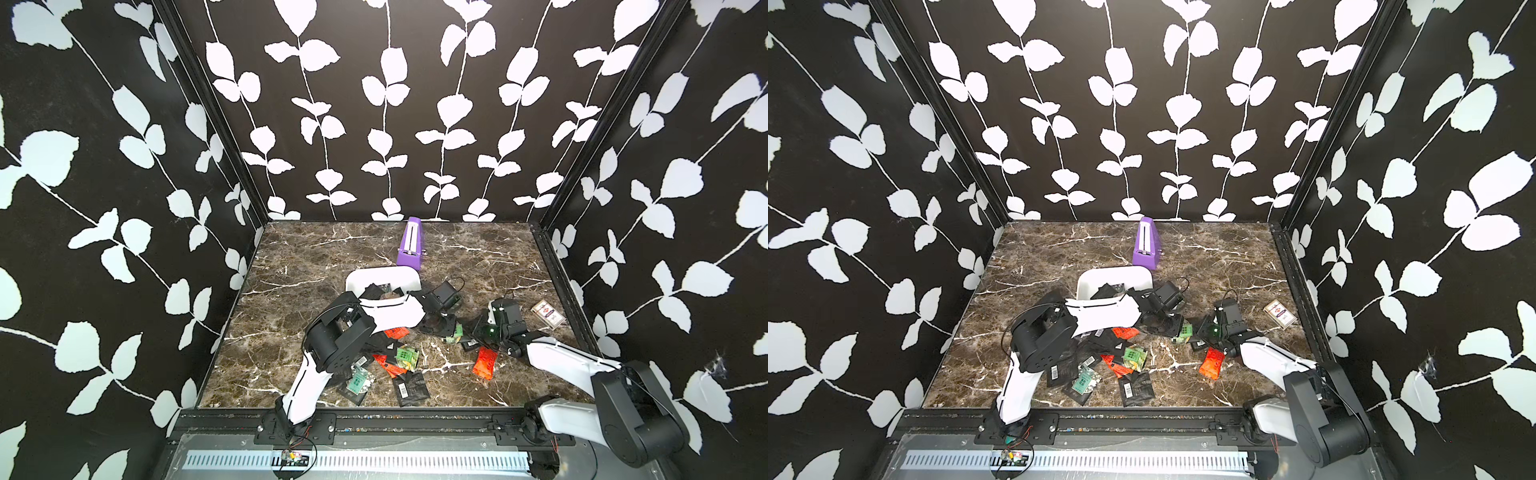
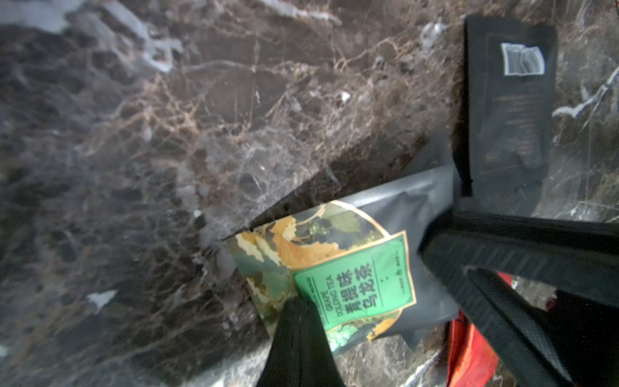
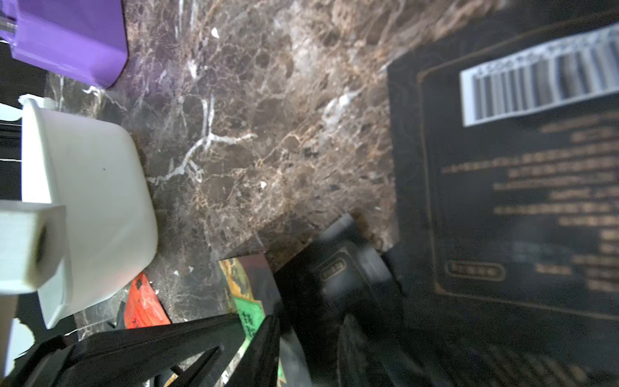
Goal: Put the tea bags into the storage box
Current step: Pick up the tea bag from the center of the board, then place the tea bag in the storage box.
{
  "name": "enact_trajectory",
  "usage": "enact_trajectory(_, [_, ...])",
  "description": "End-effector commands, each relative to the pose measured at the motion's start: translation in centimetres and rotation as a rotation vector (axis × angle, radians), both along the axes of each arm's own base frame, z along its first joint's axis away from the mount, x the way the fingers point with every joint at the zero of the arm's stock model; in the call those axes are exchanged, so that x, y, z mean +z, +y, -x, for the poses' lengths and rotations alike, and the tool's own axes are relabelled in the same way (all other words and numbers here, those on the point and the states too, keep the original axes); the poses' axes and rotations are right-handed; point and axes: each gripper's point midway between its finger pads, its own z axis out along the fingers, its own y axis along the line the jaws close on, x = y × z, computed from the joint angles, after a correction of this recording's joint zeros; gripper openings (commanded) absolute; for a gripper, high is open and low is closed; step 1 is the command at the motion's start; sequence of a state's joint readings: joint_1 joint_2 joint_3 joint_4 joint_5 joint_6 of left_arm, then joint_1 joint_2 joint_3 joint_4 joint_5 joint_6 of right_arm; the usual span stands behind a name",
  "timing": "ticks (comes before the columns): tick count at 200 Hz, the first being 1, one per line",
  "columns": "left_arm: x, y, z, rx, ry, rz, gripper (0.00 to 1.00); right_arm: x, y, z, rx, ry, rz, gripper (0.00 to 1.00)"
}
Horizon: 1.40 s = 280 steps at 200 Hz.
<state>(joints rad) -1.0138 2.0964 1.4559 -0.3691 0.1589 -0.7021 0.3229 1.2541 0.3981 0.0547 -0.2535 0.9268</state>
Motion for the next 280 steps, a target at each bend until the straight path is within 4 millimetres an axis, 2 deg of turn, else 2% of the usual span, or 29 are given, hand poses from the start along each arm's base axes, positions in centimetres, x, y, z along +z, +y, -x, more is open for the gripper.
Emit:
enact_trajectory(1, [-0.9,0.8,0.6,-0.011,0.016,-0.053,0.0,-1.6,-0.2,1.3,0.02,0.053,0.036,0.33])
enact_trajectory(35, [-1.0,0.8,0.6,-0.012,0.016,-0.059,0.0,-0.7,1.2,0.9,0.053,0.017,0.016,0.29])
enact_trajectory(67, [-1.0,0.9,0.7,-0.014,0.018,-0.061,0.0,0.1,1.6,0.7,0.06,-0.01,0.01,0.23])
enact_trajectory(88, [-1.0,0.9,0.8,-0.018,0.019,-0.062,0.0,0.4,1.6,0.7,0.063,-0.014,0.019,0.17])
enact_trajectory(122, [-0.3,0.6,0.8,-0.023,0.018,-0.046,0.0,0.8,1.6,0.8,0.066,-0.017,0.021,0.0])
enact_trajectory(141, [1.2,0.5,0.6,-0.025,0.0,-0.033,0.0,1.6,1.7,0.8,0.071,-0.025,0.022,0.0])
enact_trajectory(156, [3.2,0.7,0.3,-0.023,-0.033,-0.024,0.0,2.9,1.7,0.9,0.074,-0.05,0.022,0.0])
enact_trajectory(171, [6.2,1.0,0.0,-0.019,-0.082,0.012,0.0,4.6,1.6,0.9,0.073,-0.082,0.029,0.0])
enact_trajectory(184, [9.0,1.6,-0.1,-0.013,-0.133,0.041,0.05,6.5,1.5,0.9,0.069,-0.118,0.026,0.0])
enact_trajectory(202, [12.5,3.3,-0.3,0.012,-0.217,0.069,0.11,9.6,1.7,0.6,0.068,-0.181,0.011,0.0])
enact_trajectory(210, [13.8,4.4,-0.5,0.031,-0.26,0.071,0.17,10.8,2.0,0.4,0.072,-0.204,0.002,0.0])
enact_trajectory(228, [15.4,7.6,-0.6,0.082,-0.345,0.041,0.26,13.6,2.9,-0.3,0.085,-0.261,-0.019,0.0])
enact_trajectory(258, [15.9,13.8,-0.1,0.182,-0.434,-0.039,0.32,17.4,6.2,-2.1,0.151,-0.332,-0.031,0.0])
enact_trajectory(280, [15.4,17.4,1.0,0.236,-0.447,-0.071,0.33,18.9,9.7,-3.9,0.216,-0.353,-0.026,0.0])
